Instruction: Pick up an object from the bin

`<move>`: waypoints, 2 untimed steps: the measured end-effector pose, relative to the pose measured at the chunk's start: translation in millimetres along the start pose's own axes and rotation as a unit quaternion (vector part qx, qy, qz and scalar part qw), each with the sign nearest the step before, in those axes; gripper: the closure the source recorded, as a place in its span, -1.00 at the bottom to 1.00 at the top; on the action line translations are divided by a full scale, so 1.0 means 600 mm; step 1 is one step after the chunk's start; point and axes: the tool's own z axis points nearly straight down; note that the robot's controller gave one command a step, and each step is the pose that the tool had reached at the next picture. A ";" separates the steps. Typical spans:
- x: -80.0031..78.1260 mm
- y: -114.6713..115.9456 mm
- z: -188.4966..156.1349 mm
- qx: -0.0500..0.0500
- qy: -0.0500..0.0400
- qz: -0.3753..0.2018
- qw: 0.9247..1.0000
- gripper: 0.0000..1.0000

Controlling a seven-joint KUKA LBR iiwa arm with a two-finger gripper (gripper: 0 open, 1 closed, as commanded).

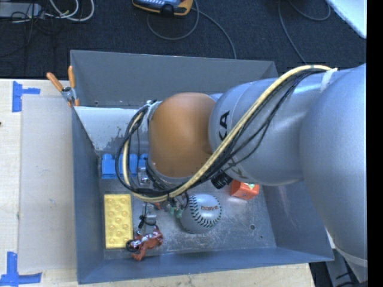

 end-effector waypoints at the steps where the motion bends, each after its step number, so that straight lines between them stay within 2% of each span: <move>1: -0.003 -0.001 -0.007 -0.001 -0.004 0.002 1.000 -1.00; 2: 0.007 -0.031 0.034 -0.001 -0.004 -0.029 1.000 -1.00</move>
Offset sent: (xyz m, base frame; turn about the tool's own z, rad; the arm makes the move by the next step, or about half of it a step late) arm -0.0137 -0.0481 -0.0571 -0.1292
